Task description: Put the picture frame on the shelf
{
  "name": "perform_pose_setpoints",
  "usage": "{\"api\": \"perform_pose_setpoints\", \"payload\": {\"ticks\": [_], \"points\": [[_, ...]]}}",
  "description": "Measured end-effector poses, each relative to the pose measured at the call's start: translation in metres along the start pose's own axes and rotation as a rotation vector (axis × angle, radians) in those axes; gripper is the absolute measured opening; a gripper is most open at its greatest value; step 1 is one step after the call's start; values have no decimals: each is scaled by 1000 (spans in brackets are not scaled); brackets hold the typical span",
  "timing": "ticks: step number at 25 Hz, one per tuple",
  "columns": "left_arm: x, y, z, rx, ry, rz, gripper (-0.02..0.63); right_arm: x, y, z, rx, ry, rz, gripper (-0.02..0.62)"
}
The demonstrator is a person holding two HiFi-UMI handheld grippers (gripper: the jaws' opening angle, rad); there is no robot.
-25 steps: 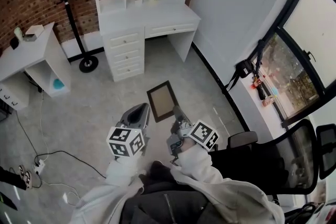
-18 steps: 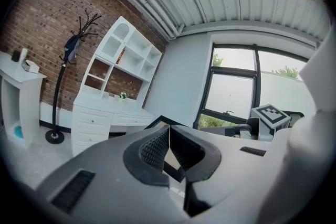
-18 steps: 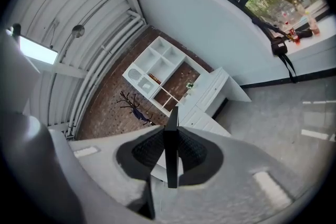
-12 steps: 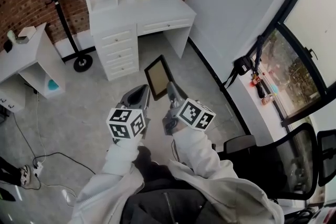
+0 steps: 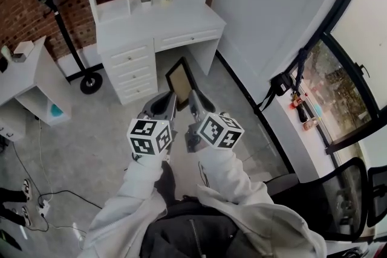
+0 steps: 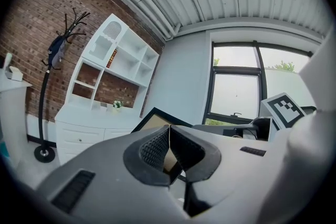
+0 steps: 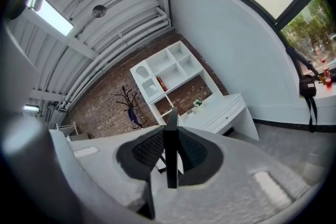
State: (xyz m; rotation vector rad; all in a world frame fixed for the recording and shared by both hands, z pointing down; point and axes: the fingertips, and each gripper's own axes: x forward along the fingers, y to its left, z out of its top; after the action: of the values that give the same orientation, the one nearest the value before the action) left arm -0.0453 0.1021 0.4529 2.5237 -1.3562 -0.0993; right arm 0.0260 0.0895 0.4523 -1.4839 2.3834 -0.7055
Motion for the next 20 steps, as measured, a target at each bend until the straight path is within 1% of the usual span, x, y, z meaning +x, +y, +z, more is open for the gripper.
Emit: {"api": "perform_pose_setpoints", "payload": {"ticks": [4, 6, 10, 15, 20], "points": [[60, 57, 19, -22, 22, -2, 6, 80, -13, 14, -16, 18, -14, 64], [73, 69, 24, -19, 22, -5, 6, 98, -16, 19, -27, 16, -18, 64], [90, 79, 25, 1, 10, -11, 6, 118, -22, 28, -68, -10, -11, 64], [151, 147, 48, -5, 41, -17, 6, 209, -36, 45, -38, -11, -26, 64], [183, 193, 60, -1, 50, -24, 6, 261, -47, 48, -27, -8, -47, 64]]}}
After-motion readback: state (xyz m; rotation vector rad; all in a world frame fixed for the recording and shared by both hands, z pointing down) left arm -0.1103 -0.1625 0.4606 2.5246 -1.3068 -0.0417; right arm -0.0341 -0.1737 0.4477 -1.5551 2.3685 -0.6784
